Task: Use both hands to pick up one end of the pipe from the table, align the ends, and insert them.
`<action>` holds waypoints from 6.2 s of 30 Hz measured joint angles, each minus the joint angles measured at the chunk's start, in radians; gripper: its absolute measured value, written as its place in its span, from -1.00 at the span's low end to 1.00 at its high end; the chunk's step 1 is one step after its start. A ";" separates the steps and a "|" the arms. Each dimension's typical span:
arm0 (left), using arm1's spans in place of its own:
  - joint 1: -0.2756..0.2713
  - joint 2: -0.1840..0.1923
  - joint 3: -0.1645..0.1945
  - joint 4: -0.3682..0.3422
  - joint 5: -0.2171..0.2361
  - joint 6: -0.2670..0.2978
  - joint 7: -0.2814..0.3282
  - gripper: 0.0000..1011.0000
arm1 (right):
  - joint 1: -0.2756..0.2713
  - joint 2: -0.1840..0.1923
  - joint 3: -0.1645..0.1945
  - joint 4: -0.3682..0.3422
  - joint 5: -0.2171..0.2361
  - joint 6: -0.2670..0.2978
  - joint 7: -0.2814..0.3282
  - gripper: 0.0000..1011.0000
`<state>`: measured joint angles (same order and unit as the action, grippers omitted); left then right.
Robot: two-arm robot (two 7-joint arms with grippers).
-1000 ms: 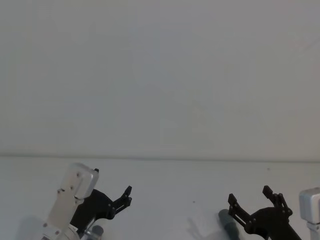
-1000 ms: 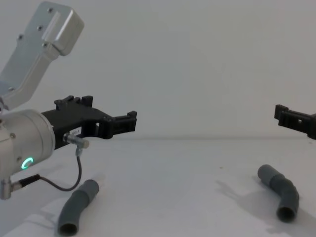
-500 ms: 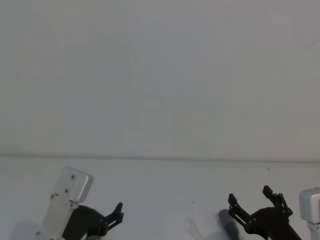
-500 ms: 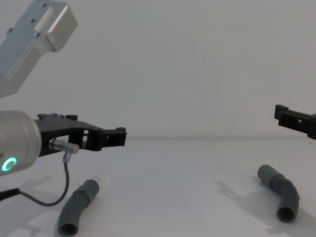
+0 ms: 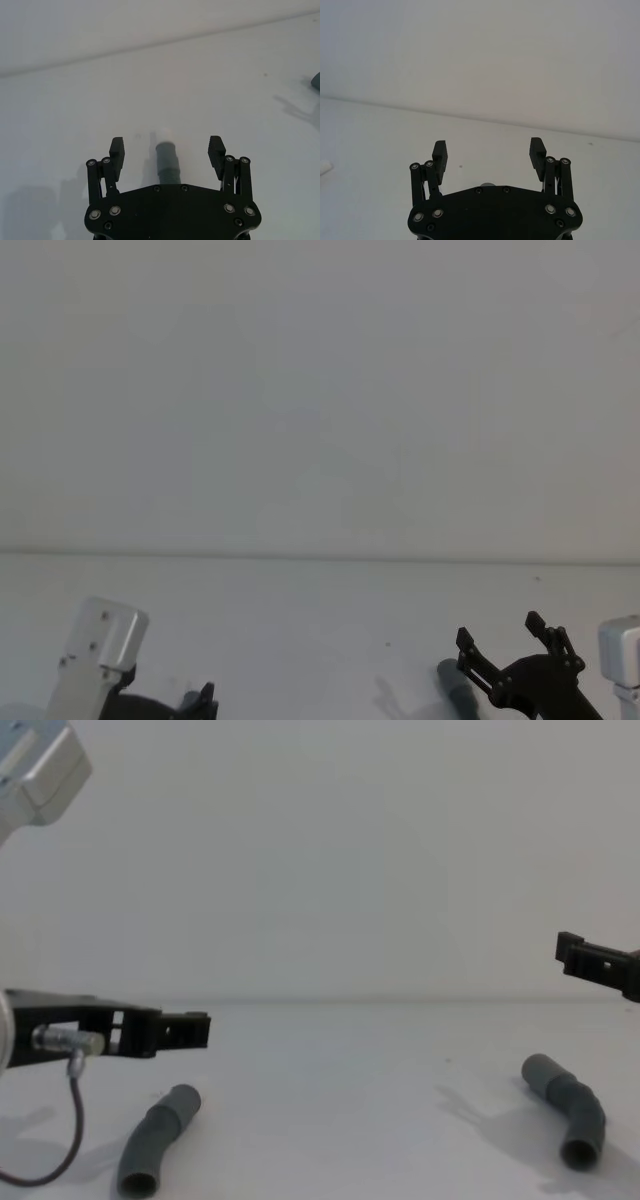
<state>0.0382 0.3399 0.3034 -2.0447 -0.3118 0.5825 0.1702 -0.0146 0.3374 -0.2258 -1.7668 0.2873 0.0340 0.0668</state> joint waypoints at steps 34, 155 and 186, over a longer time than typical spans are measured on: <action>0.055 -0.086 -0.053 -0.049 -0.063 0.184 0.040 0.98 | 0.000 0.000 0.000 0.000 0.000 0.000 0.000 0.98; -0.111 -0.326 -0.009 0.219 0.076 0.243 0.180 -0.35 | 0.000 0.000 0.000 0.000 0.000 0.000 0.000 0.98; -0.111 -0.327 -0.010 0.219 0.076 0.243 0.180 -0.35 | 0.000 -0.001 0.000 0.000 0.000 0.000 0.002 0.98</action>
<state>-0.0727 0.0128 0.2939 -1.8255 -0.2359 0.8257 0.3500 -0.0147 0.3366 -0.2257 -1.7667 0.2877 0.0345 0.0687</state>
